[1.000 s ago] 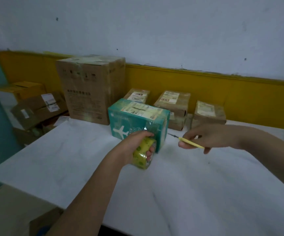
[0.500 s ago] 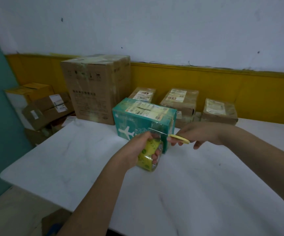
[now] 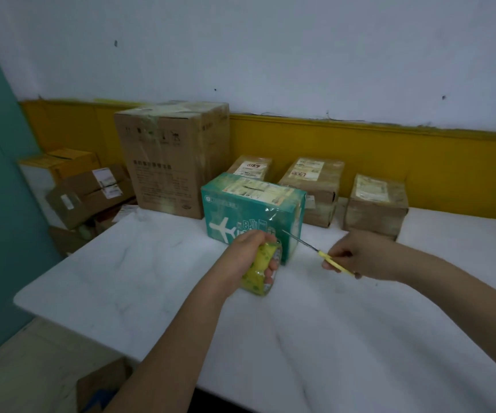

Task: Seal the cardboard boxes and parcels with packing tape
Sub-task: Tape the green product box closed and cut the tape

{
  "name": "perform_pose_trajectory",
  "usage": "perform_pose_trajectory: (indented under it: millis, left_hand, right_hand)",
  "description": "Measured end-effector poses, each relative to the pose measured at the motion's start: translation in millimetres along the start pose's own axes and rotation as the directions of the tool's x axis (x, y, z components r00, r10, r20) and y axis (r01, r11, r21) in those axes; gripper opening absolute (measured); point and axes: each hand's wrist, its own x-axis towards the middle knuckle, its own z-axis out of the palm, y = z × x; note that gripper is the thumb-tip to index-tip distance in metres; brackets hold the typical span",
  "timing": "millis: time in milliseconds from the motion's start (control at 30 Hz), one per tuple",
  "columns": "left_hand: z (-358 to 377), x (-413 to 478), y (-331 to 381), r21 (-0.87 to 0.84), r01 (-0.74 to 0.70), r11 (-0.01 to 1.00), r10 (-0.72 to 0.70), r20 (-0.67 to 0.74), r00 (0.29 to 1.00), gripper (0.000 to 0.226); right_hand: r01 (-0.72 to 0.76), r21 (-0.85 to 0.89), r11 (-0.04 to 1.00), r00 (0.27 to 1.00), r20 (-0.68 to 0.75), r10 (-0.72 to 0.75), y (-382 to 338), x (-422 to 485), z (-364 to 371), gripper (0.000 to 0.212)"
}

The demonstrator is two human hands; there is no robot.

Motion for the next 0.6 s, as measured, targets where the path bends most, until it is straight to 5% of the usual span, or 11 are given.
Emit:
perform_pose_trajectory:
  millis: [167,300,367,433,500,600]
  left_hand:
    - [3.9,-15.7,-6.6,-0.039,-0.071,0.997,0.070,-0.037,0.997,0.025]
    - [11.0,-32.6,-8.4,-0.110,-0.116,0.987,0.117,0.001,0.993,0.024]
    - [14.5,-42.3,-7.7,-0.126,-0.136,0.983,0.141,0.032,0.989,0.024]
    - [19.4,-51.1,-7.5,-0.121,-0.146,0.982,0.154,0.058,0.986,0.024]
    - [26.5,-60.5,-8.5,-0.117,-0.158,0.980,0.169,0.095,0.981,0.024]
    - [35.4,-76.8,-13.4,-0.071,-0.179,0.981,0.188,0.139,0.972,0.023]
  right_hand:
    - [-0.100,-0.476,0.874,0.995,-0.033,0.095,31.6,-14.7,24.0,0.030]
    - [-0.193,-0.530,0.825,0.981,-0.103,0.164,26.8,-16.0,33.2,0.021]
    - [-0.167,-0.451,0.877,0.960,-0.276,0.040,16.5,-20.5,30.5,0.023]
    - [-0.004,-0.095,0.995,0.883,-0.468,-0.041,-4.3,-26.9,28.4,0.023]
    - [0.178,0.275,0.945,0.881,-0.473,-0.028,-34.6,-31.3,26.1,0.029]
    - [0.195,0.370,0.908,0.897,-0.442,-0.012,-56.8,-30.6,35.2,0.025]
